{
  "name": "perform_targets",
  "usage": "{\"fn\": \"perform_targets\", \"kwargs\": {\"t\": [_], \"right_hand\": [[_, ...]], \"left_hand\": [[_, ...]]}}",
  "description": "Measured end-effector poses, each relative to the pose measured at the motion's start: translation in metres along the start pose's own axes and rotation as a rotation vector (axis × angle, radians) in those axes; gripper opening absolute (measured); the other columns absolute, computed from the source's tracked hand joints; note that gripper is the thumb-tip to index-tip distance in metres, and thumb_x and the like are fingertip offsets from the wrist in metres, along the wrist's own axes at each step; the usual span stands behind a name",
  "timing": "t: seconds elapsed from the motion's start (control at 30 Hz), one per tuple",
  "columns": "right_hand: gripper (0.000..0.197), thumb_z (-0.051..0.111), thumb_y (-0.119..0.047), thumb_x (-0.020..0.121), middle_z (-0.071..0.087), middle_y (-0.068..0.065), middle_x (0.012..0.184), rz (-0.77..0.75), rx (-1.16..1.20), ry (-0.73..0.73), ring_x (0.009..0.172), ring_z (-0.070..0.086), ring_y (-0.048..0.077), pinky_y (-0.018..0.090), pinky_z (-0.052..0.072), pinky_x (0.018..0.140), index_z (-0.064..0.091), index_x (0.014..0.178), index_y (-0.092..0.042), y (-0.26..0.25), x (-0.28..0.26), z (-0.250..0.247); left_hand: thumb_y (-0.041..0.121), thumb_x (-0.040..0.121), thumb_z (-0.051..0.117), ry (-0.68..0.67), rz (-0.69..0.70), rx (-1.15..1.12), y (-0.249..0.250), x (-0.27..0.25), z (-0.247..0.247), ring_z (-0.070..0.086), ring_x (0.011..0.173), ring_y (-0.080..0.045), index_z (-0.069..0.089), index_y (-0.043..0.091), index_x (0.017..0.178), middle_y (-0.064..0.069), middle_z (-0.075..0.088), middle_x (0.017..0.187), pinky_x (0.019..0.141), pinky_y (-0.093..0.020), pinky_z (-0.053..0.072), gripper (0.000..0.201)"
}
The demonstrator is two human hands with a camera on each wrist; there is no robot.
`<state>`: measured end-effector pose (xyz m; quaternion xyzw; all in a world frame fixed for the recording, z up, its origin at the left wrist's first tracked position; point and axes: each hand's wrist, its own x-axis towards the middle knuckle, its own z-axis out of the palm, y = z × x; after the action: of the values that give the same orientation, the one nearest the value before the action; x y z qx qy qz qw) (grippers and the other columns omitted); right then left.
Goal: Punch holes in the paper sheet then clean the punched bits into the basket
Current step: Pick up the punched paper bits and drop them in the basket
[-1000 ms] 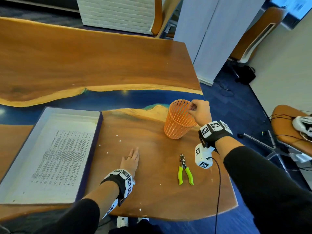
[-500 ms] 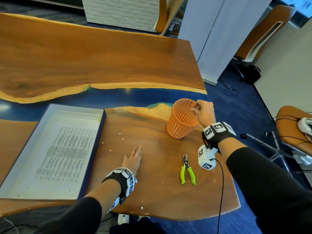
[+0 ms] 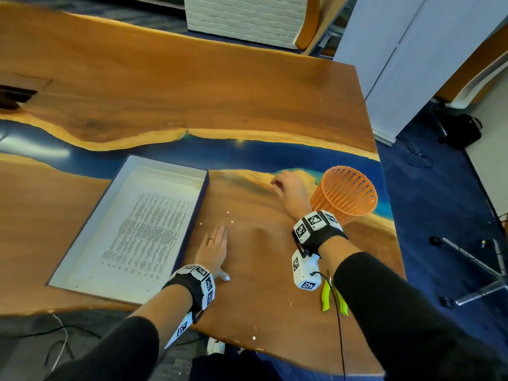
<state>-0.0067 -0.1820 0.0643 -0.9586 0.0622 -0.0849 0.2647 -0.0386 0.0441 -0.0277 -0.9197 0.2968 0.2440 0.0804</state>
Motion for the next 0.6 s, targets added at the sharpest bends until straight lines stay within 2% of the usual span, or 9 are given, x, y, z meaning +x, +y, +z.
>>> {"fn": "perform_targets", "kwargs": {"t": [0.07,0.17,0.27,0.5,0.6], "right_hand": [[0.011,0.058,-0.008,0.089,0.064,0.013,0.093,0.052,0.022,-0.084,0.086,0.06,0.025,0.035,0.048,0.076,0.068,0.09,-0.003,-0.008,-0.007,0.029],[0.017,0.058,-0.01,0.09,0.068,0.015,0.099,0.137,0.048,-0.223,0.091,0.064,0.027,0.028,0.045,0.076,0.068,0.099,-0.001,-0.015,-0.015,0.067],[0.021,0.054,-0.01,0.092,0.068,0.018,0.105,0.211,0.051,-0.337,0.097,0.064,0.029,0.03,0.046,0.08,0.066,0.106,0.0,-0.016,-0.019,0.093],[0.019,0.058,-0.008,0.089,0.068,0.02,0.103,0.294,0.07,-0.438,0.089,0.062,0.03,0.035,0.049,0.08,0.069,0.103,-0.003,-0.011,-0.011,0.13],[0.02,0.06,-0.009,0.088,0.068,0.02,0.103,0.309,0.09,-0.439,0.094,0.063,0.033,0.038,0.05,0.083,0.069,0.105,-0.004,-0.011,-0.006,0.137]], "left_hand": [[0.057,0.067,0.075,-0.007,-0.037,-0.025,-0.008,-0.001,0.002,-0.009,0.149,-0.029,-0.012,-0.005,0.148,-0.017,-0.017,0.158,0.122,-0.039,0.007,0.134],[0.054,0.066,0.078,-0.014,-0.097,-0.074,-0.014,-0.002,0.008,-0.009,0.148,-0.031,-0.016,-0.006,0.146,-0.02,-0.02,0.157,0.122,-0.038,0.007,0.137],[0.053,0.067,0.078,-0.025,-0.162,-0.12,-0.015,-0.002,0.015,-0.007,0.148,-0.031,-0.017,-0.007,0.146,-0.021,-0.019,0.157,0.122,-0.038,0.008,0.137],[0.051,0.067,0.078,-0.049,-0.213,-0.149,-0.015,0.003,0.018,-0.01,0.148,-0.031,-0.018,-0.007,0.145,-0.02,-0.022,0.156,0.122,-0.038,0.011,0.137],[0.051,0.066,0.079,-0.069,-0.236,-0.117,-0.014,0.005,0.016,-0.009,0.148,-0.033,-0.017,-0.009,0.145,-0.022,-0.02,0.156,0.121,-0.039,0.011,0.138]]}}
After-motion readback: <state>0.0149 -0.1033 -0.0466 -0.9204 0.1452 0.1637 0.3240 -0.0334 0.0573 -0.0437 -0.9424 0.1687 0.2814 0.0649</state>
